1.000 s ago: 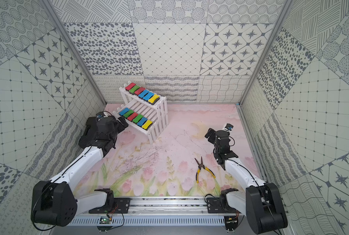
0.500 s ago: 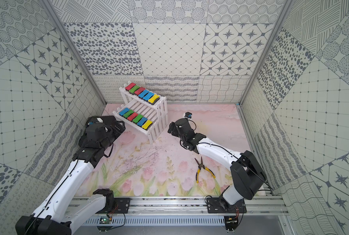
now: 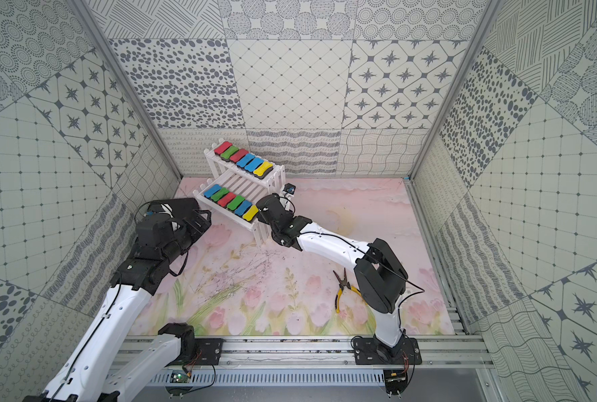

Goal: Remove the whiteboard erasers from the shelf
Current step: Move the shelf to the center of the board.

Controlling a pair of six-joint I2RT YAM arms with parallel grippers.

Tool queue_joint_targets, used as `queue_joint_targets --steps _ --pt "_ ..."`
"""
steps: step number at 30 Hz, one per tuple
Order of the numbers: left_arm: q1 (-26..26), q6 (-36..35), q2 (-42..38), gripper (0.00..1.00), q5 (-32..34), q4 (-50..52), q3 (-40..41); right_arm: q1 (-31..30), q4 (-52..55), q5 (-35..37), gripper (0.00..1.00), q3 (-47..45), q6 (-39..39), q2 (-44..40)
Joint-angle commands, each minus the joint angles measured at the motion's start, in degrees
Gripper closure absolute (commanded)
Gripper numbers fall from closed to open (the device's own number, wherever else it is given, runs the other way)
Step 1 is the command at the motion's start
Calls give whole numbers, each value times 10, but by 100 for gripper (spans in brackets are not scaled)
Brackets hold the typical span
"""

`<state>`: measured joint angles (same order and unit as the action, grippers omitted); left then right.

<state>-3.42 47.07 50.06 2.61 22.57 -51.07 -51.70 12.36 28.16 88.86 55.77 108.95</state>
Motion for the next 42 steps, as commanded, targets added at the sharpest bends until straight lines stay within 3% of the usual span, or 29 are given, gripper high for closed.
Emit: queue_joint_targets --steps 1,10,37,42 --pt "3 -24 -2 0 -8 28 -19 -10 32 29 39 45 25 29" --pt "3 -39 -7 0 10 56 -21 -25 112 39 43 129 42 82" --pt "3 -35 -3 1 16 58 -16 -31 113 18 81 128 16 95" --pt "3 -36 -1 1 16 59 -18 -28 113 22 83 116 8 82"
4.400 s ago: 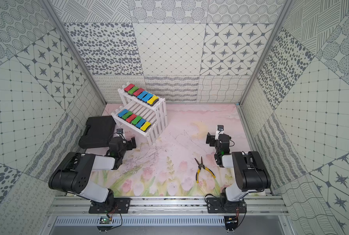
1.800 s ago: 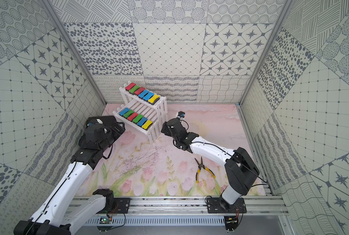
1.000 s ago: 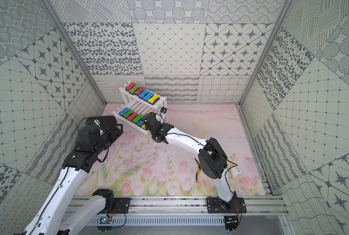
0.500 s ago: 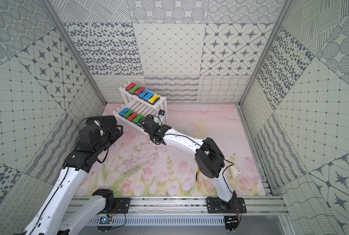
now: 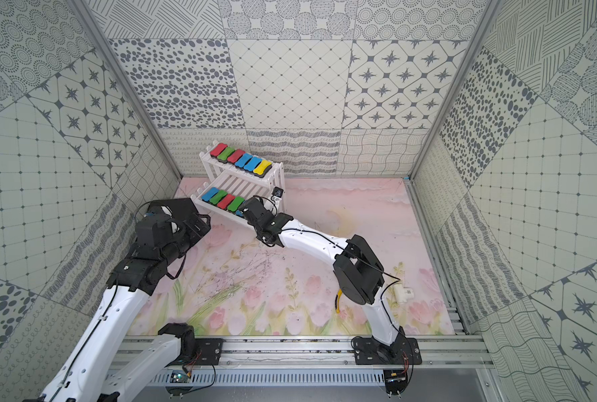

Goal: Remove the whiteboard erasers from the shelf
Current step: Move the shelf to the center of the board.

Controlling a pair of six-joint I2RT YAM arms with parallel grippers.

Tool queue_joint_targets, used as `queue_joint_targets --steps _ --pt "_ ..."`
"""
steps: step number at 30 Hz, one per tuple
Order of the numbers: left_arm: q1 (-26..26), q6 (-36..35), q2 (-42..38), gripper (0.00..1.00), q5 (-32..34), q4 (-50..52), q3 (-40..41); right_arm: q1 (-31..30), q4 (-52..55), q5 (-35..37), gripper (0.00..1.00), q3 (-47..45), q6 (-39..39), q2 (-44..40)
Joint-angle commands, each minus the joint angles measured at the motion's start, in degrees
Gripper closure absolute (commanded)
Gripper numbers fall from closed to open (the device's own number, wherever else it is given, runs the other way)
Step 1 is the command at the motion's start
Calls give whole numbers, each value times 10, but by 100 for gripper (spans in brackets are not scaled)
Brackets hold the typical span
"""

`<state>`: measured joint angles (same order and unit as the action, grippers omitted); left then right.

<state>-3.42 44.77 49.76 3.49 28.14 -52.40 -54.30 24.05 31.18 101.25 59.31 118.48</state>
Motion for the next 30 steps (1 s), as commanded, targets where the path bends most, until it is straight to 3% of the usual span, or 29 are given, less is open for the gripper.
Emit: queue_joint_targets --steps 1,22,30 --pt "3 -14 2 0 8 4 -5 -1 -4 -8 83 -13 -28 -17" --pt "3 -23 23 1 -12 17 -29 41 -2 2 100 -93 -85 -111" --pt "-1 -18 41 1 -36 6 -26 59 -6 -2 100 -145 -98 -152"
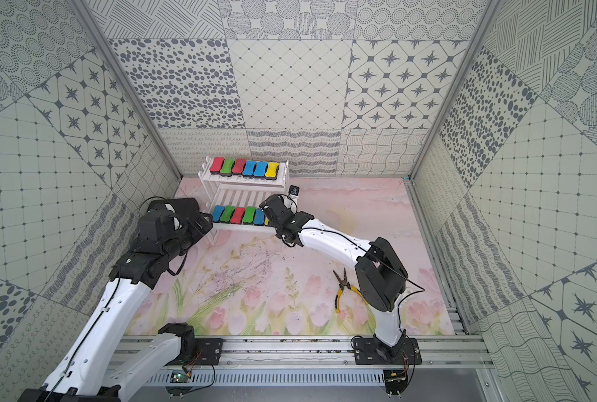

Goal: Remove the whiteboard erasers from the shelf
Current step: Move the shelf to the center of the board.

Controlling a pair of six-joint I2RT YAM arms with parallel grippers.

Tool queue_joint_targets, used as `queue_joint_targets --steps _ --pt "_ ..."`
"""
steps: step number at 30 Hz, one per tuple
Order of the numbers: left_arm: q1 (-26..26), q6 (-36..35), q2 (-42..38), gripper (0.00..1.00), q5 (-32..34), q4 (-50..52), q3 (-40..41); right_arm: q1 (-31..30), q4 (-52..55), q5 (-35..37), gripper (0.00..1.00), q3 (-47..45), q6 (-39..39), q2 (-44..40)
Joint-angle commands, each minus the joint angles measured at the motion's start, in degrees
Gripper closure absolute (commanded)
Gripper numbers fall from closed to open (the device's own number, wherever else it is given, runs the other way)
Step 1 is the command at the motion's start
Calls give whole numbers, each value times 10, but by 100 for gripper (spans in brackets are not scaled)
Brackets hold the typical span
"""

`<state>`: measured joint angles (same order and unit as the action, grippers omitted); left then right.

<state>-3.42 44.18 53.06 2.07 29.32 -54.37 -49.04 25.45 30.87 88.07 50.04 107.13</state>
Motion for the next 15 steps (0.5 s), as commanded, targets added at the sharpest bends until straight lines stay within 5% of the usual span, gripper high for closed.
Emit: queue_joint_targets --steps 1,15 --pt "-2 -12 9 0 -21 -8 -6 8 -21 2 100 -19 -7 -43" --pt "-64 -10 12 1 11 -1 -21 47 -32 -12 100 -91 -30 -116"
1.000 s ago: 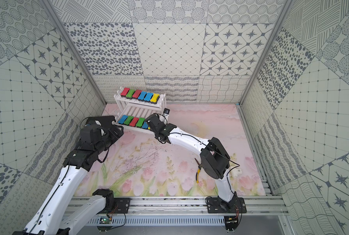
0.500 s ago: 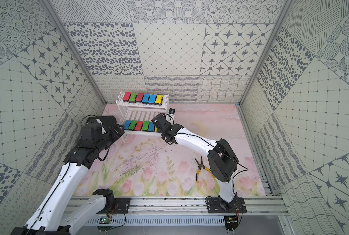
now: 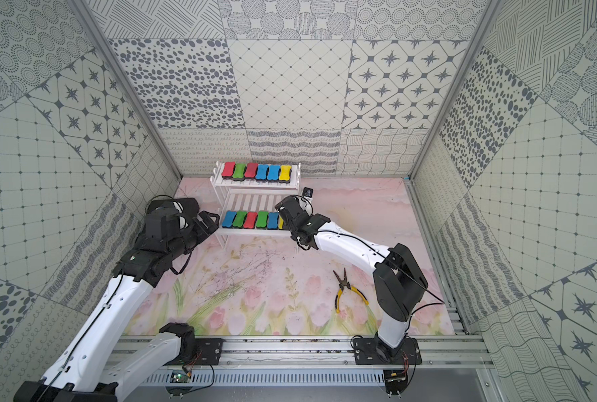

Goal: Remove the whiteboard erasers from the shelf
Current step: Move the shelf to the center of the board.

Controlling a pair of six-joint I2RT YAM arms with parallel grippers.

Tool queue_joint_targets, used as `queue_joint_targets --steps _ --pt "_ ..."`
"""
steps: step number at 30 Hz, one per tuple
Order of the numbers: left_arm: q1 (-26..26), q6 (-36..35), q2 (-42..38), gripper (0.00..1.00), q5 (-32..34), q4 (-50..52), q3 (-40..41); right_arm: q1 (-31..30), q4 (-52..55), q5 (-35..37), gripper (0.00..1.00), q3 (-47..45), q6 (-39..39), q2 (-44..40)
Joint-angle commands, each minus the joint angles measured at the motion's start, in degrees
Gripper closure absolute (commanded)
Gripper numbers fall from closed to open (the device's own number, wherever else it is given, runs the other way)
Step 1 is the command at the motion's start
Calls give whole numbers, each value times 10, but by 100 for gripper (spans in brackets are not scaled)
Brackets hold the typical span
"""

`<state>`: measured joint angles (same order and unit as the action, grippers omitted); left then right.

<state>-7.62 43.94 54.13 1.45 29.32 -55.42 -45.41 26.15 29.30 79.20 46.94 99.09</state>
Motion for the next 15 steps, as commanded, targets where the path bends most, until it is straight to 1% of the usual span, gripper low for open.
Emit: queue_joint_targets --steps 1,15 --pt "-27 -6 2 1 18 -1 -11 13 -39 3 100 -6 -1 -41" --pt "-51 4 -12 1 4 -4 3 57 -45 -33 100 -66 -34 -95"
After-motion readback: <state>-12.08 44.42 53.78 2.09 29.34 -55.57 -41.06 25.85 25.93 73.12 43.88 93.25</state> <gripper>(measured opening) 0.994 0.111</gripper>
